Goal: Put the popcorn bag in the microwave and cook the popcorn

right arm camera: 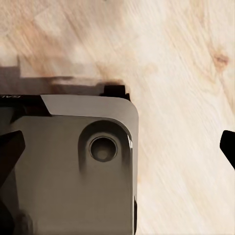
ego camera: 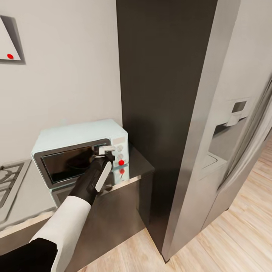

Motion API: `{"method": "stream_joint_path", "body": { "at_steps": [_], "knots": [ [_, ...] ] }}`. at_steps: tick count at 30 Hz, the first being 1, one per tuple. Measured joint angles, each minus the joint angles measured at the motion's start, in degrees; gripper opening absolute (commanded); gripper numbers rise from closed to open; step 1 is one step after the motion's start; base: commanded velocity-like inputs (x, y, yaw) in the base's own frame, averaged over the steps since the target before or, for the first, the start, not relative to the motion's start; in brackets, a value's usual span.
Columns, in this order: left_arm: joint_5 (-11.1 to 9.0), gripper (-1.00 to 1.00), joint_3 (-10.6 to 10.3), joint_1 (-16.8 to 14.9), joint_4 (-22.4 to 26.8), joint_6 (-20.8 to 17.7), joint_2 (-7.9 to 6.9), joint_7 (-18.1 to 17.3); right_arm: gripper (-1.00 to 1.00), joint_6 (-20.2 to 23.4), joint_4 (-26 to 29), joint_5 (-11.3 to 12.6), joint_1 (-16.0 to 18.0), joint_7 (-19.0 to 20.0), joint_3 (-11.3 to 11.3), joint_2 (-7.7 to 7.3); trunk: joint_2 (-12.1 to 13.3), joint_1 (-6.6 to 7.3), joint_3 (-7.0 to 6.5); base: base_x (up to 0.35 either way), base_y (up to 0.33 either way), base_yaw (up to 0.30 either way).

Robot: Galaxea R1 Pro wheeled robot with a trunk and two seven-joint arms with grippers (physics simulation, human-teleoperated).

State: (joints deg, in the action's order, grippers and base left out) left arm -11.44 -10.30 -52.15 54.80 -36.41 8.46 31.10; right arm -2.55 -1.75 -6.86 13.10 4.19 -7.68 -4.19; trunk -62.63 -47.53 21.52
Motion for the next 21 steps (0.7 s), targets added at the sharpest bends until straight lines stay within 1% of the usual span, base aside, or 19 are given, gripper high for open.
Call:
{"method": "stream_joint_path", "body": {
  "at_steps": [5,6,9,10,11,15,21],
  "knots": [
    [-0.05,1.00,0.00,0.00,0.00,0.00,0.00,0.00,1.00,0.00,0.00,0.00,0.00,0.00,0.00,0.00,0.00,0.00,0.00,0.112,0.000,0.000],
    [0.44,1.00,0.13,0.00,-0.04,-0.51,0.11,-0.04,1.00,0.00,0.00,0.00,0.00,0.00,0.00,0.00,-0.03,0.02,0.00,0.112,0.000,0.000],
    [0.34,1.00,0.19,0.02,-0.10,-1.51,1.17,2.71,1.00,0.00,0.00,-0.01,0.00,0.00,0.00,0.00,-0.03,0.12,0.01,0.112,0.000,0.000],
    [0.83,1.00,0.21,0.03,-0.09,-2.24,1.53,3.53,1.00,0.00,0.00,0.01,0.00,0.00,0.00,0.00,-0.03,0.12,0.01,0.113,0.000,0.000],
    [0.64,1.00,0.19,0.03,-0.06,-2.94,1.53,4.04,1.00,0.00,0.00,-0.01,0.00,0.00,0.00,0.00,-0.03,0.22,0.01,0.113,0.000,0.000],
    [0.56,1.00,0.13,0.01,-0.06,-5.78,1.53,4.07,1.00,0.00,0.00,0.00,0.00,0.00,0.00,0.00,-0.02,0.68,0.00,0.097,0.000,0.000],
    [0.58,1.00,0.17,0.02,-0.05,-6.39,1.52,4.06,1.00,0.00,0.00,0.01,0.00,0.00,0.00,0.00,-0.02,0.75,0.00,-0.006,0.000,0.000]
  ]
}}
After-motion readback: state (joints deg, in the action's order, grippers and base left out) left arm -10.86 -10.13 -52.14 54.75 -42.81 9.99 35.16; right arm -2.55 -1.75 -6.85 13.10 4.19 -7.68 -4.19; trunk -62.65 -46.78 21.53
